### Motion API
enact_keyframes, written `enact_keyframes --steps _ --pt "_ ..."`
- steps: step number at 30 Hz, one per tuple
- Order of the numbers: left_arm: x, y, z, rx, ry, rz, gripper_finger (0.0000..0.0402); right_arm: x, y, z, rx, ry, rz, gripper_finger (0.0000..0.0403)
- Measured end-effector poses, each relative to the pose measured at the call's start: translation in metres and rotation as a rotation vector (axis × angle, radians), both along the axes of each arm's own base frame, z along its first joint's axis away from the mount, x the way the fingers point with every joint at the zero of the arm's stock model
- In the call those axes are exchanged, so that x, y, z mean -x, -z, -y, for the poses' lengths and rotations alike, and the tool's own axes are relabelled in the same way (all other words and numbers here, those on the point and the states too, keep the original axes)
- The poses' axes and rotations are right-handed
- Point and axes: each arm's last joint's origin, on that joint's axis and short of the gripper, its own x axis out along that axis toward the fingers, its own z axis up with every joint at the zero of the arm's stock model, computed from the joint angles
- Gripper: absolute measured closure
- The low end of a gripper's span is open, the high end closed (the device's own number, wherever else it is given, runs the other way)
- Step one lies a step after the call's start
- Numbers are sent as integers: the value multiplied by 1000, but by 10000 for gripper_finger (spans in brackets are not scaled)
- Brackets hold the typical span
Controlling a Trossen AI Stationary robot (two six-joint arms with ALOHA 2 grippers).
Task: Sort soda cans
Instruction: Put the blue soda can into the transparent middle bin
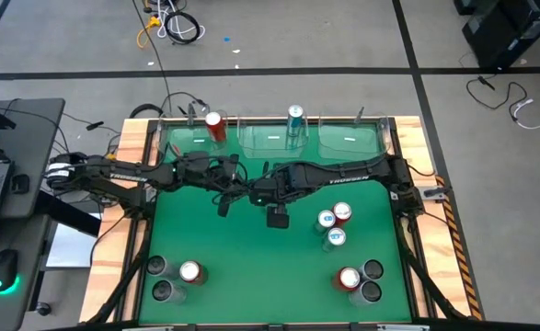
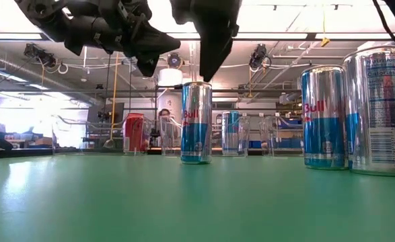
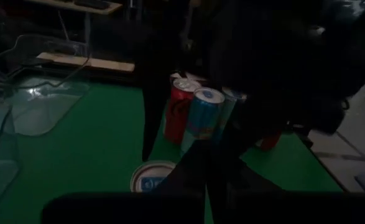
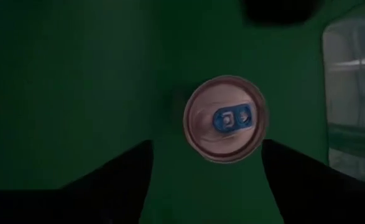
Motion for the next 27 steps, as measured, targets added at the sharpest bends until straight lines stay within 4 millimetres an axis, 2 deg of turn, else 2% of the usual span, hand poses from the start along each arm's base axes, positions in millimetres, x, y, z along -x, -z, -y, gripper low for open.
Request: enact_keyframes --steps 5,11,18,22,24,27 --pt "1 -2 -7 3 12 17 394 3 -2 -5 19 -2 -5 176" --pt "4 0 -20 15 15 -3 394 15 -5 -17 49 -10 -77 249" --pt "7 0 -29 25 57 3 394 24 -8 -34 199 -4 -91 330" --pt "6 -3 -31 34 86 -6 394 27 -11 -40 228 4 -75 386" --pt "5 -6 -32 26 101 -18 394 28 -12 -42 257 5 -55 397" --pt "1 -15 -33 -13 114 -59 394 33 -12 -41 278 22 -25 393"
